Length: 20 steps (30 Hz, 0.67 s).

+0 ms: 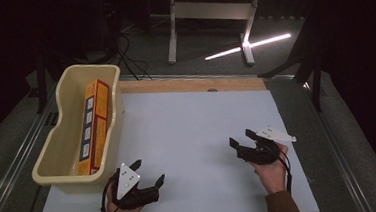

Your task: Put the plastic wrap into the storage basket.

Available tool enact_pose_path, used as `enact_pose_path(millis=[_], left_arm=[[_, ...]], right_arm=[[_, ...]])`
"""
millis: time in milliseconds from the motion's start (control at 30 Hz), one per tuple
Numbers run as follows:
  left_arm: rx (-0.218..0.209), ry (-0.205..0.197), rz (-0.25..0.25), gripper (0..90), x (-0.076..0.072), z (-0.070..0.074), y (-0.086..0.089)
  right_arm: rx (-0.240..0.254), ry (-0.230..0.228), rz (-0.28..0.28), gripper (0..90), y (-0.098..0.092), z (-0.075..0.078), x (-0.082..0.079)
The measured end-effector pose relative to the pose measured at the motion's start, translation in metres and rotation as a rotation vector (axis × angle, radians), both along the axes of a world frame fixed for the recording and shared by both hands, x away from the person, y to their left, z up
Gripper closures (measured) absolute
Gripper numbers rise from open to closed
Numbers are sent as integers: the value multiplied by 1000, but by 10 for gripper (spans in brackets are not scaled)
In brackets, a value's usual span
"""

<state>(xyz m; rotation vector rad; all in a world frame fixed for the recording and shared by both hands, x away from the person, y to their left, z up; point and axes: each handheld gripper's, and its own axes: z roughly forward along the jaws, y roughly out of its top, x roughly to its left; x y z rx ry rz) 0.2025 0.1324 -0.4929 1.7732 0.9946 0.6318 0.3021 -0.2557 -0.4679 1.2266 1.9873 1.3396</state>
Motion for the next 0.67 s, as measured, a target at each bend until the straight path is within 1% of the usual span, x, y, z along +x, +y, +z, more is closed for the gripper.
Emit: enact_pose_path(millis=[100,167,300,400,500,667], left_arm=[[-1,1,0,148,1,-1,-1],[1,2,1,148,1,-1,-1],[6,-3,3,148,0,0,-1],[5,-3,4,149,0,0,-1],[9,0,3,149,1,-1,-2],[19,1,-3,148,1,-2,-5]], right_arm=[[0,-14,-20,265,-10,-3,-8],[-3,-37,-33,274,-16,-3,-14],[5,-60,-22,272,-25,-5,-28],[15,-63,-30,271,-31,-8,-37],[27,-63,-33,268,-35,-9,-41],[26,-63,-25,262,-36,-10,-40]])
